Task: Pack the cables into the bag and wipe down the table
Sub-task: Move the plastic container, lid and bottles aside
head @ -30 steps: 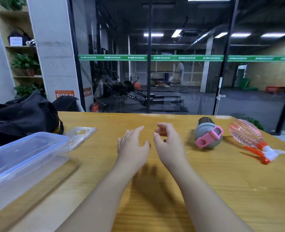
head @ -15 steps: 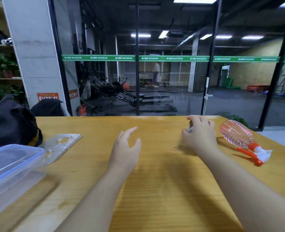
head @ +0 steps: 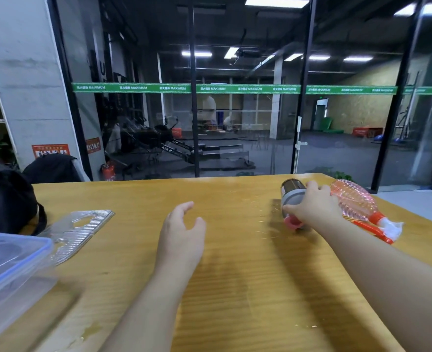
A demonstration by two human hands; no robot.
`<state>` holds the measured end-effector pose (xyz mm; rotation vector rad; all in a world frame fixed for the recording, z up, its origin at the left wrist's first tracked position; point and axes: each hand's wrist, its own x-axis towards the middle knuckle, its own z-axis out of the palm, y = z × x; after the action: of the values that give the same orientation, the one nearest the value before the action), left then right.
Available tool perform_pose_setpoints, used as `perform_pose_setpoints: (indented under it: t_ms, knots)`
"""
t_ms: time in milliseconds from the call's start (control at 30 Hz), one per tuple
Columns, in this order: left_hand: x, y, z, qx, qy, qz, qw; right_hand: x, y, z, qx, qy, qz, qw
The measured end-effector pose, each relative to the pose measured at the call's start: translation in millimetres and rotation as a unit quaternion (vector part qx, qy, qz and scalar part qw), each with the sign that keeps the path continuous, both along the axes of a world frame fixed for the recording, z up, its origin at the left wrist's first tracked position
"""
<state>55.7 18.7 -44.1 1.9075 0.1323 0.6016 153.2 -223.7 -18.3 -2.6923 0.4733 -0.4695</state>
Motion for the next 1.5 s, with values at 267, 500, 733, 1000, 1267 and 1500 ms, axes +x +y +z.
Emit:
perform_pose_setpoints:
  t_ms: [267,500,733,1000,1267,1500]
  knots:
    - [1,-2,-1,-0.005,0.000,-0.006,1.000,3,-10,-9,0.183,-0.005,0.006,0.983]
    - [0,-2,-2,-0.003,0.000,-0.003,1.000,2,-14,-11,0.179,-0.007,-0.007,0.984]
    - [-3,-2,-4,0.008,0.017,-0.006,1.000,3,-19,-14,0.231,-0.038,0.021,0.972]
    - [0,-2,-6,0.015,0.015,-0.013,1.000,-2,-19,-20,0.274,-0.144,0.021,0.951]
    - [-2,-2,-6,0.019,-0.001,-0.035,0.999,-17,-1,1,0.331,-0.231,0.104,0.909]
    - [-8,0,-4,0.136,-0.065,-0.110,0.982,-30,54,19,0.534,-0.141,0.204,0.808]
